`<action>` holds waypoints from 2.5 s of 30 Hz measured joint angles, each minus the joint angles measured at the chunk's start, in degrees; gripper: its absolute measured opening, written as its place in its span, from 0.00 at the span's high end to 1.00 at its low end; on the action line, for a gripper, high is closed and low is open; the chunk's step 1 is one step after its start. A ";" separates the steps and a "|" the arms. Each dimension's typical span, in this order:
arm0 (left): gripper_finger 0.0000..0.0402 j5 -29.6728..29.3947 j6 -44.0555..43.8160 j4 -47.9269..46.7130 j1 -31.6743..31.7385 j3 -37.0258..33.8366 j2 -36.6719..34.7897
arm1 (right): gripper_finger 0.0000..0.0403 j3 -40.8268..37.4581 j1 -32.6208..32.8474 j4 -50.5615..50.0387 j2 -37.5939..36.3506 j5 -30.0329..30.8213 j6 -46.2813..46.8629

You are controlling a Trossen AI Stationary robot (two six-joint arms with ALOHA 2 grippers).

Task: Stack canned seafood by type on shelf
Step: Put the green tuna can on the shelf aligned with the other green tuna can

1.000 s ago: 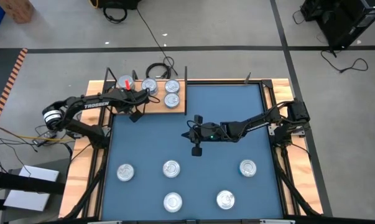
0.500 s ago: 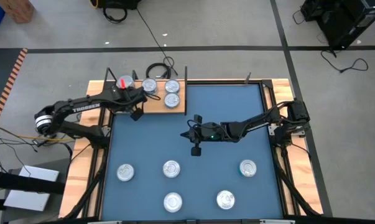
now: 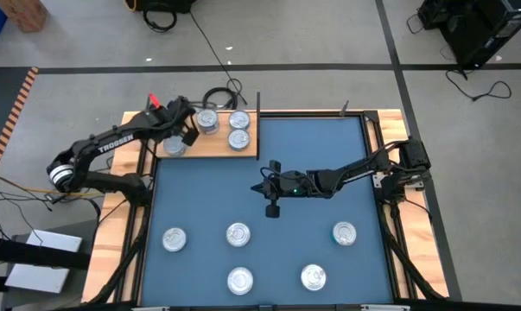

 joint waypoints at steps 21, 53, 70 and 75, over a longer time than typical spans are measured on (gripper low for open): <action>0.99 3.80 5.04 4.49 6.51 0.03 6.48 | 0.98 0.00 0.00 -0.10 0.00 0.00 -0.12; 0.99 -0.33 3.98 7.00 7.58 0.03 8.75 | 0.98 0.00 0.00 -0.45 0.00 0.00 -0.12; 0.99 0.98 3.47 4.22 4.45 0.49 7.62 | 0.98 0.00 0.00 -0.52 0.00 0.00 -0.12; 0.99 0.74 2.47 2.85 1.26 0.86 2.75 | 0.98 0.00 0.00 -1.18 0.00 0.00 -0.12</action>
